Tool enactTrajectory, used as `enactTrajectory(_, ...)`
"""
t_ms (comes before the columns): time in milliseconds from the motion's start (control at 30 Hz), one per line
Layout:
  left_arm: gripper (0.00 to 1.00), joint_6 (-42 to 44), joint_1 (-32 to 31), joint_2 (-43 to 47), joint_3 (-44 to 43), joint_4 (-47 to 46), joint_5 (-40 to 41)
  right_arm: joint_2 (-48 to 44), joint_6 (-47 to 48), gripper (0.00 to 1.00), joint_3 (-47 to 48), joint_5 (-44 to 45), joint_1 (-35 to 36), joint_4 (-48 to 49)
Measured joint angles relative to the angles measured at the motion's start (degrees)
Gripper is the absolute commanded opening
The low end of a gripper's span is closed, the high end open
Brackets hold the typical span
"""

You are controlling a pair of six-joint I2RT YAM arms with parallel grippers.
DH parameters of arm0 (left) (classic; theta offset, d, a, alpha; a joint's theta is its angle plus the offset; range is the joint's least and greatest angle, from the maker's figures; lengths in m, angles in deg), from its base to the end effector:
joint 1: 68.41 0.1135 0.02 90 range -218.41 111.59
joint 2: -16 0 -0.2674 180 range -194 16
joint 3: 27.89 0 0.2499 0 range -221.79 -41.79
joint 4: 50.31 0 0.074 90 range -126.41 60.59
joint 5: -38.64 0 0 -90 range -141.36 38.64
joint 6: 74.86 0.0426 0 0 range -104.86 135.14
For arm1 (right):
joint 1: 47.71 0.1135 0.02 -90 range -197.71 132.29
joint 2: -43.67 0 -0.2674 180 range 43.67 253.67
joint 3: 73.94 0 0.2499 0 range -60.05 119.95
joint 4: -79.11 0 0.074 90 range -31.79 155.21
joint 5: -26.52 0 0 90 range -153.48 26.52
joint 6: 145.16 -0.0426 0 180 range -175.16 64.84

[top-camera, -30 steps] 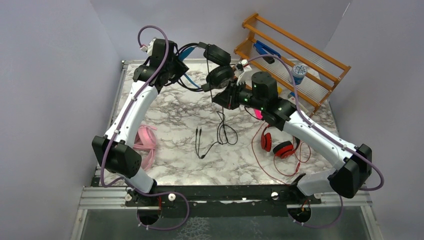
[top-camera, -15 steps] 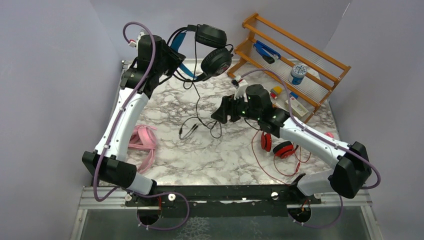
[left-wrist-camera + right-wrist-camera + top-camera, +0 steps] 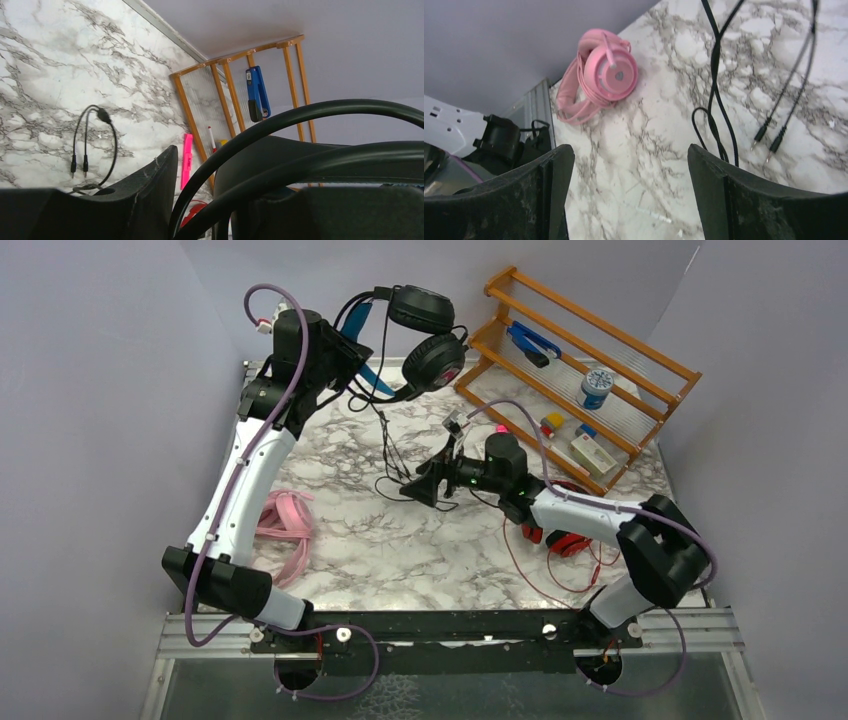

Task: Wrap the headphones
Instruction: Wrap the headphones cable around the headphones.

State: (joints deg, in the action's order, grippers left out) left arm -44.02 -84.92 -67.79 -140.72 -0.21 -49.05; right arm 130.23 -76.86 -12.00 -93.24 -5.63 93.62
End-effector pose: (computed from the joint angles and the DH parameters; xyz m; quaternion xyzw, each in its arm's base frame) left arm 0.3057 -0.0888 0.4588 -0.3104 0.7637 -0.3340 0.4571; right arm 0.2385 0.2438 0.2568 -0.2934 0.7001 0.4950 0.4229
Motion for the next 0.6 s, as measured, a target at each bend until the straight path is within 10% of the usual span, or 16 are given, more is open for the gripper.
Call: enactTrajectory(600, 0.00, -0.26, 0.00, 0.87, 0.00, 0.11, -1.81, 9.44, 5.29, 0.94, 9.20, 9.99, 0.42, 20.00)
